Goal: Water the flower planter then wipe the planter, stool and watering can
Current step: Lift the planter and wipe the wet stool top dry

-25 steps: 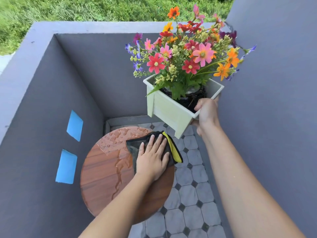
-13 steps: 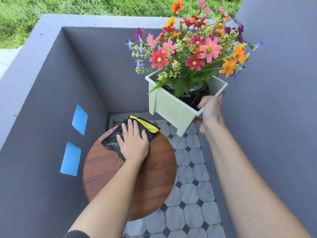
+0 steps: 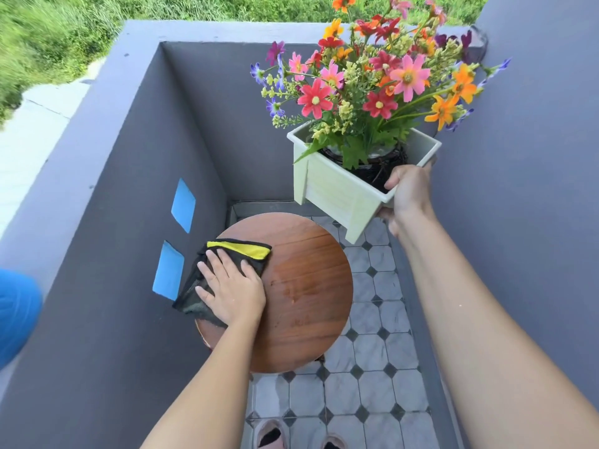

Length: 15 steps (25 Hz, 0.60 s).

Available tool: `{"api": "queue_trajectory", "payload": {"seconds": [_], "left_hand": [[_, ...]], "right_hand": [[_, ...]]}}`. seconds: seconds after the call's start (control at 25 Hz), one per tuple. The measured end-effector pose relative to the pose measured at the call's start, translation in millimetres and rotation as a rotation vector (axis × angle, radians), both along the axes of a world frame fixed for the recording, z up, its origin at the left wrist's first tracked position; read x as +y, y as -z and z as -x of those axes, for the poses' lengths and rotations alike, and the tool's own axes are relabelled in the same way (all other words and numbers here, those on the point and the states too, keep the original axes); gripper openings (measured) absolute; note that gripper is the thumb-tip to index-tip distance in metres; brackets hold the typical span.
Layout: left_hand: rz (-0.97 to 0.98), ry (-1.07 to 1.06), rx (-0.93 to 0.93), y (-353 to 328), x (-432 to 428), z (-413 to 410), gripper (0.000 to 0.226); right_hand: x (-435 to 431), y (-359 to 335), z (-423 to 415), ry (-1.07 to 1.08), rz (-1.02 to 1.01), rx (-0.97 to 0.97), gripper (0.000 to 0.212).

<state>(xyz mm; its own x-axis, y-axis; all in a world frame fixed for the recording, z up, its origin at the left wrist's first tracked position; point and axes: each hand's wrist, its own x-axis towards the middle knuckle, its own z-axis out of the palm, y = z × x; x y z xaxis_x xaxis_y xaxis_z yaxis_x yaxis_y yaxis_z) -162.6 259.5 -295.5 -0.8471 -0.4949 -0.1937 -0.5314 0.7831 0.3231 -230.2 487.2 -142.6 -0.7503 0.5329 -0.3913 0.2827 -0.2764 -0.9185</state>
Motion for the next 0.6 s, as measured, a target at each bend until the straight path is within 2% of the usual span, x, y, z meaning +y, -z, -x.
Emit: {"api": "queue_trajectory", "payload": {"seconds": [0.36, 0.52, 0.6], "left_hand": [[-0.08, -0.084, -0.052, -7.8, 17.0, -79.3, 0.059], [-0.099, 0.001, -0.086, -5.1, 33.9, -109.6, 0.06], [-0.075, 0.091, -0.065, -4.4, 43.4, -124.5, 0.07]], "right_hand": [[-0.6, -18.5, -12.1, -0.019, -0.018, -0.025, 0.116], [1.7, -27.0, -16.7, -0.011, -0.008, -0.013, 0.115], [2.0, -32.7, -18.3, -0.001, -0.002, -0.008, 0.116]]}}
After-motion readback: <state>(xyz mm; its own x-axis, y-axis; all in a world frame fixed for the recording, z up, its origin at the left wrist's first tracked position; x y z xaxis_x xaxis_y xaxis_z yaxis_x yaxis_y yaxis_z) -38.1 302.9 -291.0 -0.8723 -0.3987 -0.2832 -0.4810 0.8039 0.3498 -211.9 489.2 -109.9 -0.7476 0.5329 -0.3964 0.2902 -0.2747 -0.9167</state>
